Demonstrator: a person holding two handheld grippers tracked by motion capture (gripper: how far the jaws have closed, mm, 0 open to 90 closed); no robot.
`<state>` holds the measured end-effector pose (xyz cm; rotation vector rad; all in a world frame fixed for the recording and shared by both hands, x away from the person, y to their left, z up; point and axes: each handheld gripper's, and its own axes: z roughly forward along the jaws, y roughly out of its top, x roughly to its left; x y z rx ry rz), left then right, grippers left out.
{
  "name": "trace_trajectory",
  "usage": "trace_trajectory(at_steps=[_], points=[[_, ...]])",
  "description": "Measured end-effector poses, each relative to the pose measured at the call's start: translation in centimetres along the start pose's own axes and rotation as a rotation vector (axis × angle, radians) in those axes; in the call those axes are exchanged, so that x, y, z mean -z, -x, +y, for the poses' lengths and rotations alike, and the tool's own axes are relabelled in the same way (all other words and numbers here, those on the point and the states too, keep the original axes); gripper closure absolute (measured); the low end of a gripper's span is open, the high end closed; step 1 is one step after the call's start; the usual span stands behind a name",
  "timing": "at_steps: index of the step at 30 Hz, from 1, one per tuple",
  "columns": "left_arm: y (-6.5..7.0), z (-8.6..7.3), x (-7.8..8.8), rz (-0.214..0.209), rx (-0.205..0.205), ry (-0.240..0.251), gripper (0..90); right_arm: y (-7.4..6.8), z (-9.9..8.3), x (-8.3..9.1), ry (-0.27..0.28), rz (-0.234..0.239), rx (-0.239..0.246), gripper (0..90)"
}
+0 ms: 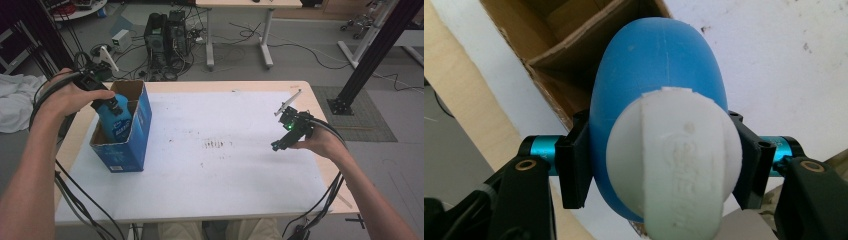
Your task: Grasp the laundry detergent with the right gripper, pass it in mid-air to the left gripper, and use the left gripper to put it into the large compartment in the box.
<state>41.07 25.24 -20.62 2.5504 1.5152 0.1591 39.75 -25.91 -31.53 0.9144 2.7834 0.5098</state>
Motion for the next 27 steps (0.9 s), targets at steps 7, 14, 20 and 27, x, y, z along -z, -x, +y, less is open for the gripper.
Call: trace_trajectory(at_steps=[7, 14, 20, 27], points=[[0.0, -0.1, -0.3, 0.0, 0.002, -0.001, 38.1, -0.1, -0.1, -0.5, -0.018, 0.004, 0.003, 12.8], [0.1, -1.1, -4.0, -0.02, -0.028, -0.043, 38.1, -0.2, -0.1, -0.7, -0.021, 0.003, 0.004, 12.8], [0.1, -1.3, -5.1, -0.022, -0.051, -0.044, 38.1, -0.4, 0.0, -0.8, -0.03, 0.002, 0.011, 12.8], [0.0, -1.3, -5.2, -0.018, -0.06, -0.043, 38.1, -0.5, 0.1, -0.9, -0.034, 0.001, 0.017, 12.8]])
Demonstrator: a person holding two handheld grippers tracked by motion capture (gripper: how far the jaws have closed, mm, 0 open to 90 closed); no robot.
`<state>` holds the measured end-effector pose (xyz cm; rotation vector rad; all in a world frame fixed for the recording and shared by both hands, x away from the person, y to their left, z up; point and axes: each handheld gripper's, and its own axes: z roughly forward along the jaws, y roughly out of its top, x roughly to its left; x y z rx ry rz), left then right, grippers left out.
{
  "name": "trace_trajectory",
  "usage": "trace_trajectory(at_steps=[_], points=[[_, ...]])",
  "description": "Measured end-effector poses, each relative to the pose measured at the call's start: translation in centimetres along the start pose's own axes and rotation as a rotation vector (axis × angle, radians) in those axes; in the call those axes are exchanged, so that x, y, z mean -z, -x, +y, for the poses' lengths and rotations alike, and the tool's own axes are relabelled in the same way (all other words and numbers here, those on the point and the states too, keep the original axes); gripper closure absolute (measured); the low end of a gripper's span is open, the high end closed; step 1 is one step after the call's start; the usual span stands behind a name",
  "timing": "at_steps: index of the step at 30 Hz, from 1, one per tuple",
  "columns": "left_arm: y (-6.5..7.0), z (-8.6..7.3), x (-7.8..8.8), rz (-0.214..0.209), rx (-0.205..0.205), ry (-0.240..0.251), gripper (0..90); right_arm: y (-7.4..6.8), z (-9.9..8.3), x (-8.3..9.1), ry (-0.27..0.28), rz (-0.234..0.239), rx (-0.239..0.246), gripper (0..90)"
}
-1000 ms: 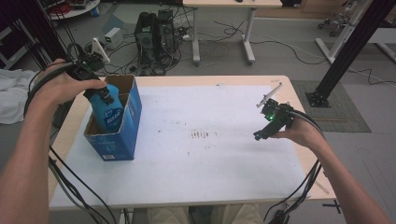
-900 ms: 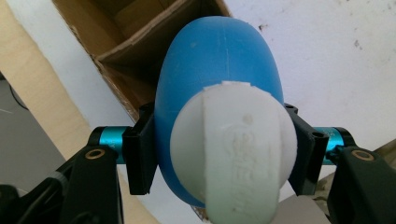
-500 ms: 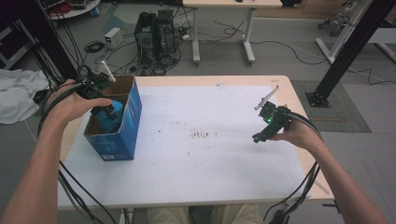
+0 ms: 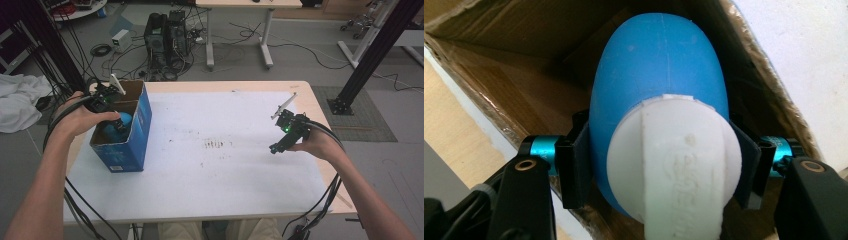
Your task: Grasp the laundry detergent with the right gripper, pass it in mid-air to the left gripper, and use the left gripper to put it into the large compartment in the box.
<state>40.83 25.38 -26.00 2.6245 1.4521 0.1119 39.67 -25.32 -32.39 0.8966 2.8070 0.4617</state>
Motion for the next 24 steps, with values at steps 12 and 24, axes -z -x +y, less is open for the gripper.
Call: trace_trajectory(at_steps=[12, 24], points=[[-0.19, -0.18, -0.93, 0.008, -0.013, -0.019, 37.9, -0.12, 0.05, -0.07, -0.012, 0.0, -0.002, 12.8], [0.19, 0.29, -1.03, 0.02, -0.006, -0.035, 37.5, -0.11, -0.1, -0.22, 0.004, 0.002, 0.006, 12.8]])
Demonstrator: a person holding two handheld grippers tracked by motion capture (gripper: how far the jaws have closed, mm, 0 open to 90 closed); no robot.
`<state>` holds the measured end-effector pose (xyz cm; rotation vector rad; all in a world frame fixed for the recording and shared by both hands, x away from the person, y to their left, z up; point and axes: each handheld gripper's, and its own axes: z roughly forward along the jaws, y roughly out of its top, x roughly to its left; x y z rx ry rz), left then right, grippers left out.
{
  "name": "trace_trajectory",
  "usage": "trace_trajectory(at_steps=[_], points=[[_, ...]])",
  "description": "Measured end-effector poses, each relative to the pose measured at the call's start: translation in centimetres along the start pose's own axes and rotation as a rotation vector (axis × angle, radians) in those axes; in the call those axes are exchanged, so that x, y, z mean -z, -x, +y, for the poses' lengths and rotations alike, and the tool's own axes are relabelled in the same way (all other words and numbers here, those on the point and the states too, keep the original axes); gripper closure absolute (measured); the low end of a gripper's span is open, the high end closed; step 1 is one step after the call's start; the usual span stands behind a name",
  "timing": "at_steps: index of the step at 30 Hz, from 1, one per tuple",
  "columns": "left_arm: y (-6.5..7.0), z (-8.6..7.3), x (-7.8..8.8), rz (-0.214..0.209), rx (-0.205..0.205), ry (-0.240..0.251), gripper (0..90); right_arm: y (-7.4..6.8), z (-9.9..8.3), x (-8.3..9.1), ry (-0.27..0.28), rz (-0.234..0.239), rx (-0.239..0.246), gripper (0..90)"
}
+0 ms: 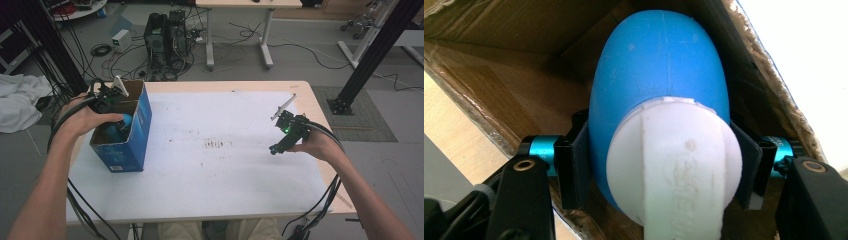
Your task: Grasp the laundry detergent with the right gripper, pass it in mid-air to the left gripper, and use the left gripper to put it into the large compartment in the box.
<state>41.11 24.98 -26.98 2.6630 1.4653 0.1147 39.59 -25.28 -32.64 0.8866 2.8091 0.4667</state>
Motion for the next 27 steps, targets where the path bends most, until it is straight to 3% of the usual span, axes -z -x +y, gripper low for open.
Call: trace_trajectory(at_steps=[5, 19, 23, 27], points=[[-0.05, 0.05, 0.09, 0.002, -0.015, -0.014, 37.5, -0.09, 0.03, 0.02, -0.005, 0.0, -0.007, 12.8], [0.01, 0.12, 0.03, -0.001, -0.005, -0.009, 33.7, -0.26, 0.11, -0.19, -0.007, 0.0, 0.006, 12.8], [-0.03, 0.19, 0.09, 0.006, -0.024, -0.023, 32.7, -0.36, 0.1, -0.18, -0.01, -0.001, 0.004, 12.8], [0.04, 0.11, 0.01, -0.002, -0.007, -0.013, 32.7, -0.32, 0.11, -0.2, -0.006, -0.001, 0.004, 12.8]])
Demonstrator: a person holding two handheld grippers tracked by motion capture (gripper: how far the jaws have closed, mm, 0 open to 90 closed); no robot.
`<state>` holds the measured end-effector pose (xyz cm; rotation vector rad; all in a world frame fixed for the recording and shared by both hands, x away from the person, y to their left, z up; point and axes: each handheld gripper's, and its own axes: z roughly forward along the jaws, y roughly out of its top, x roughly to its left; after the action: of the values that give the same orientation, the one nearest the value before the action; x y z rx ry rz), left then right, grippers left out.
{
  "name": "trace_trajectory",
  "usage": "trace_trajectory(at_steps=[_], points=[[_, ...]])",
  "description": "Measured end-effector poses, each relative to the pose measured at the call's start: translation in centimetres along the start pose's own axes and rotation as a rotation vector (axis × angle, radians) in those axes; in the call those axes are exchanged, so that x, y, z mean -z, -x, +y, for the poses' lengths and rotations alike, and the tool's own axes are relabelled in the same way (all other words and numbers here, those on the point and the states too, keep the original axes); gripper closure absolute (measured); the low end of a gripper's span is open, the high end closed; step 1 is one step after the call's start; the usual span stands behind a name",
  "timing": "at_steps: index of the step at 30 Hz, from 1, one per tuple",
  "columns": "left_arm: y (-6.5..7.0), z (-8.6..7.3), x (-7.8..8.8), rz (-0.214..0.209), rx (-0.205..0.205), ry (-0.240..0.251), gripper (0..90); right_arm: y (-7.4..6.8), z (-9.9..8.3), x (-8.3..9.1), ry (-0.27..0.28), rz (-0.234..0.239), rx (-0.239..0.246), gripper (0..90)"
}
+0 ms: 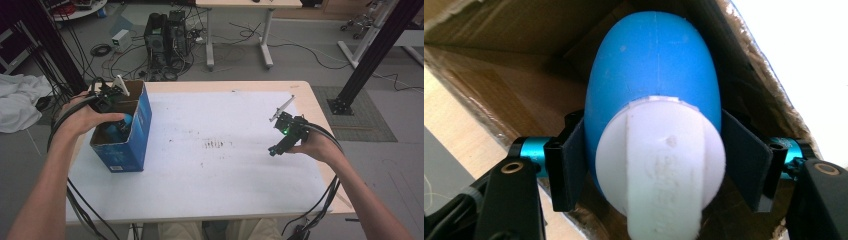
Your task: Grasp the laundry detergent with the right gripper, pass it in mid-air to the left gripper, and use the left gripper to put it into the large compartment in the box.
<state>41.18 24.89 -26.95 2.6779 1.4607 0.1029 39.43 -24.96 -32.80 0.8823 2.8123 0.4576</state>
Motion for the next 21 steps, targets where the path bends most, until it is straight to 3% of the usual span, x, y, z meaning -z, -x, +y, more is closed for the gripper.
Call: trace_trajectory(at_steps=[1, 7, 10, 12, 13, 21], points=[[0.1, 0.2, 0.5, 0.023, -0.018, -0.002, 32.7, -0.1, -0.1, 0.0, -0.001, 0.0, 0.0, 12.8], [0.3, 0.3, 1.0, 0.038, -0.017, 0.004, 32.7, -0.2, -0.1, -0.1, 0.0, 0.001, 0.005, 12.8], [0.3, 0.3, 1.0, 0.04, -0.021, 0.003, 32.7, 0.0, 0.0, 0.0, -0.001, 0.0, -0.001, 12.8], [0.1, 0.1, 0.2, 0.015, -0.014, -0.005, 32.6, -0.1, -0.1, 0.0, -0.003, 0.0, -0.002, 12.8], [0.3, 0.3, 1.0, 0.04, -0.02, 0.003, 32.6, -0.1, -0.1, 0.0, -0.001, -0.001, 0.002, 12.8], [0.2, 0.4, 1.3, 0.039, -0.014, 0.014, 29.9, -0.3, -0.2, 0.1, 0.001, 0.0, 0.006, 12.8]])
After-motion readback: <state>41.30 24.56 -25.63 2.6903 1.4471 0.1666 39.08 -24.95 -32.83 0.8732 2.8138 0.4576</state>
